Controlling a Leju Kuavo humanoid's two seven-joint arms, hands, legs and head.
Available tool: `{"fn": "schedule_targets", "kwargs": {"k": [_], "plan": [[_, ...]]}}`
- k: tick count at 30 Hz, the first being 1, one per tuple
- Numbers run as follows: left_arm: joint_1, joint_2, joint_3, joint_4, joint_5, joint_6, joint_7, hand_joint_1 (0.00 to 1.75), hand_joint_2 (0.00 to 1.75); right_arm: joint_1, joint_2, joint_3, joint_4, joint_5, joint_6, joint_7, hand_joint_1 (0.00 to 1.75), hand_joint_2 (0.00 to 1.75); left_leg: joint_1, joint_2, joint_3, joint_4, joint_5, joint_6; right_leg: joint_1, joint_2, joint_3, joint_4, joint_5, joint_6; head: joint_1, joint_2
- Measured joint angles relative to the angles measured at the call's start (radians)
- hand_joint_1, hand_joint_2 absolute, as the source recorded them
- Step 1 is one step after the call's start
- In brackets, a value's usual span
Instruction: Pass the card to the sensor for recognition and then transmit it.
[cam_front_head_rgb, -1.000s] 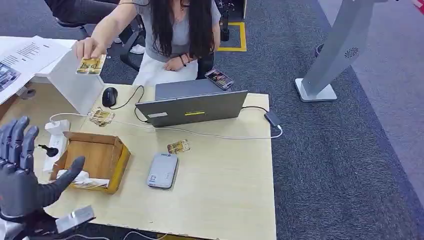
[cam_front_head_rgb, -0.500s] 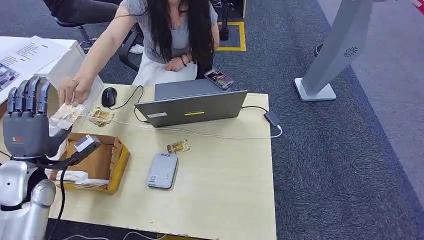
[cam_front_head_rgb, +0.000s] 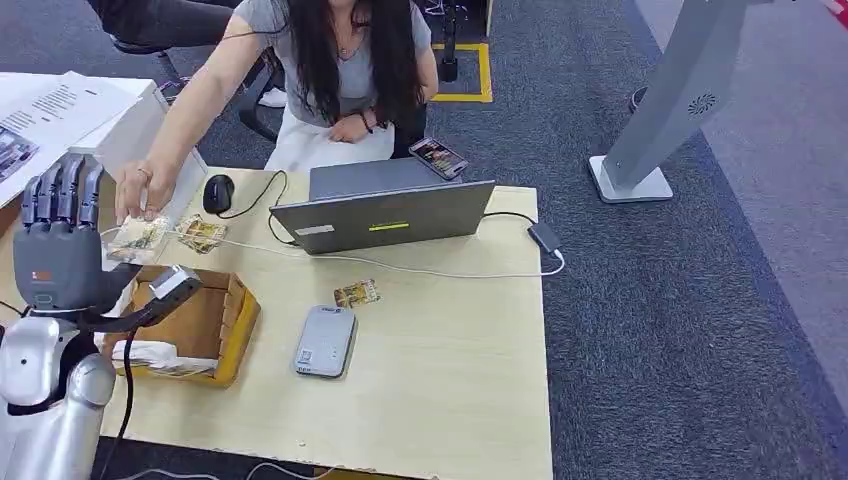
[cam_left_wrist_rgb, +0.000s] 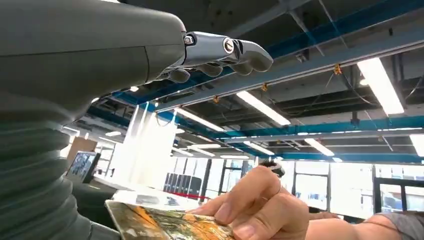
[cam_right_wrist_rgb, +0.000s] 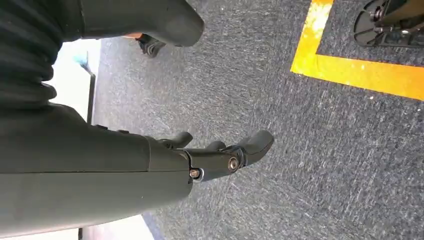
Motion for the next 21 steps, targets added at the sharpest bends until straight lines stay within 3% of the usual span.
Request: {"fn": "schedule_targets", "kwargs": {"k": [1,2,21], "plan": [[0.0,0.0,0.0,0.002,0.0,0.001,0.0,0.47,1.75,0.0,0.0,0.0,0.0,0.0,0.0,-0.003,0.0,1.75,0.0,0.0,0.0,0.0,0.0,0.0,0.0,0.0,0.0,0.0,0.0,0.0,0.0,0.0],[0.001,0.0,0.0,0.003,0.001,0.002,0.0,1.75,1.75,0.0,0.0,0.0,0.0,0.0,0.0,-0.005,0.0,1.75,0.0,0.0,0.0,0.0,0.0,0.0,0.0,0.0,0.0,0.0,0.0,0.0,0.0,0.0],[0.004,-0.002,-0.003,0.035,0.017,-0.007,-0.02,1.75,1.75,0.0,-0.003,0.015,0.0,-0.004,0.0,-0.018,0.0,1.75,0.0,0.0,0.0,0.0,0.0,0.0,0.0,0.0,0.0,0.0,0.0,0.0,0.0,0.0]]}}
